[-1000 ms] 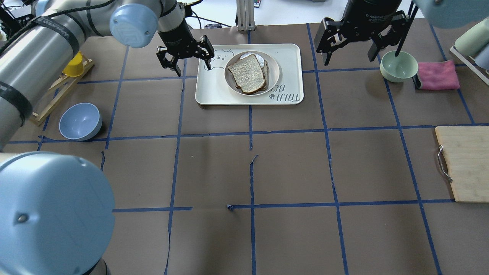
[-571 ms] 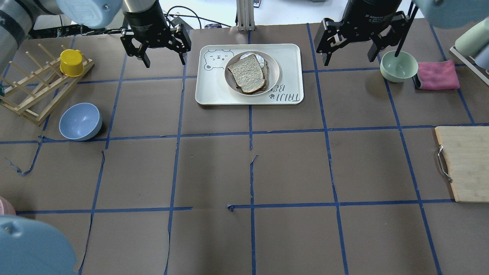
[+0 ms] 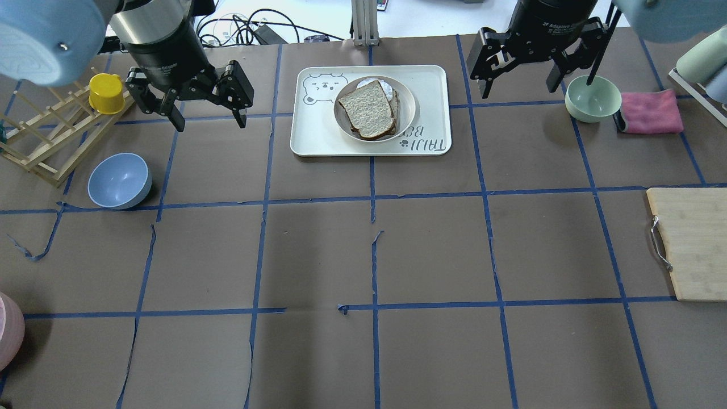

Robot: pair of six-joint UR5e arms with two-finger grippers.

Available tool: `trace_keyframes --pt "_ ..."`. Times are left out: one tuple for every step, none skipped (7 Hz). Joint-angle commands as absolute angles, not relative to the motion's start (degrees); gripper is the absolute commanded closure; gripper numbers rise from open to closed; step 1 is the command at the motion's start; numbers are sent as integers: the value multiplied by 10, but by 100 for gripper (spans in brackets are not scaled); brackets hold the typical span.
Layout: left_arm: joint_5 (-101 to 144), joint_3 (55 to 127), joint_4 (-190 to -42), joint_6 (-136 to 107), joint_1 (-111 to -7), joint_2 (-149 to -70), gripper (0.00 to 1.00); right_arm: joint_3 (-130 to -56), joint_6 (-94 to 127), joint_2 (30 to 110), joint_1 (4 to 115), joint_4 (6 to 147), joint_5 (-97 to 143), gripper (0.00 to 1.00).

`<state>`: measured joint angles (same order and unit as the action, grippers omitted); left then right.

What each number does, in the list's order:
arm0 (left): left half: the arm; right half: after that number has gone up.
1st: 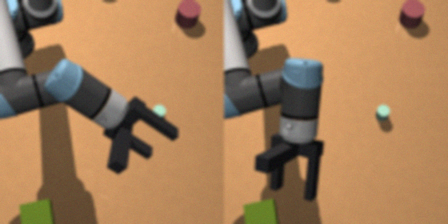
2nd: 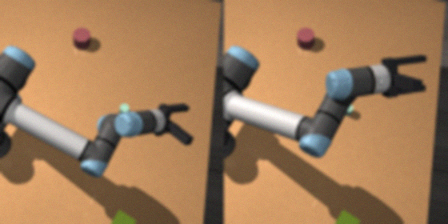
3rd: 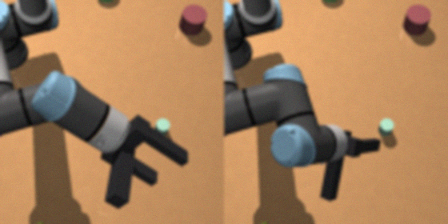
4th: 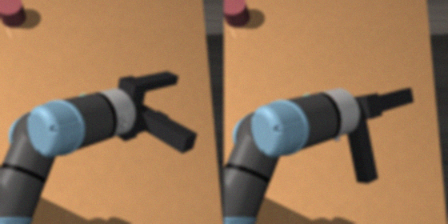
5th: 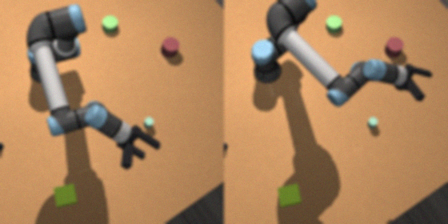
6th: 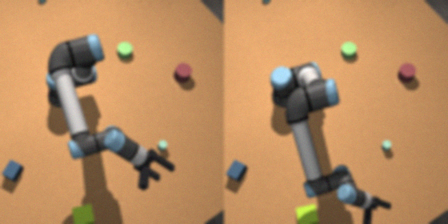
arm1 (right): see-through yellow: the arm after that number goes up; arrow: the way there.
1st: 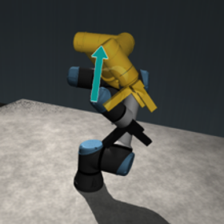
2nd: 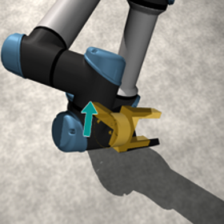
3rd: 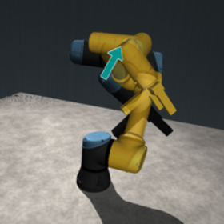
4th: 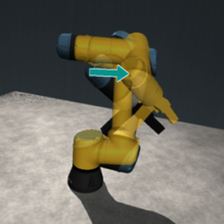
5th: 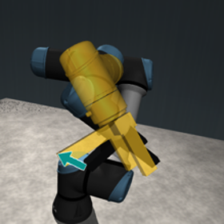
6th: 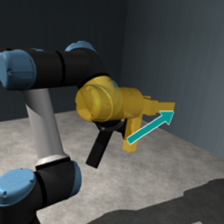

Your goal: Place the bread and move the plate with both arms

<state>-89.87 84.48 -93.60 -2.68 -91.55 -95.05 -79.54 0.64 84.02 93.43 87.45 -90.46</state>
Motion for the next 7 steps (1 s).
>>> trace_keyframes --pt "-898 898 -937 -6 -904 -892 0 -795 4 840 934 875 -907 0" --pt "-898 912 -933 -6 -902 -878 0 -795 8 840 934 875 -907 0" --pt "-897 917 -939 5 -895 -866 0 -795 4 838 933 881 -904 0" --pt "-896 925 -940 10 -883 -858 0 -795 4 838 933 881 -904 0" --pt "-896 932 -940 9 -880 -854 0 -795 4 838 933 882 -904 0" --pt "-896 936 -940 9 -880 -851 0 -795 4 838 933 882 -904 0" --pt "-896 939 -940 9 -879 -850 0 -795 4 838 933 882 -904 0"
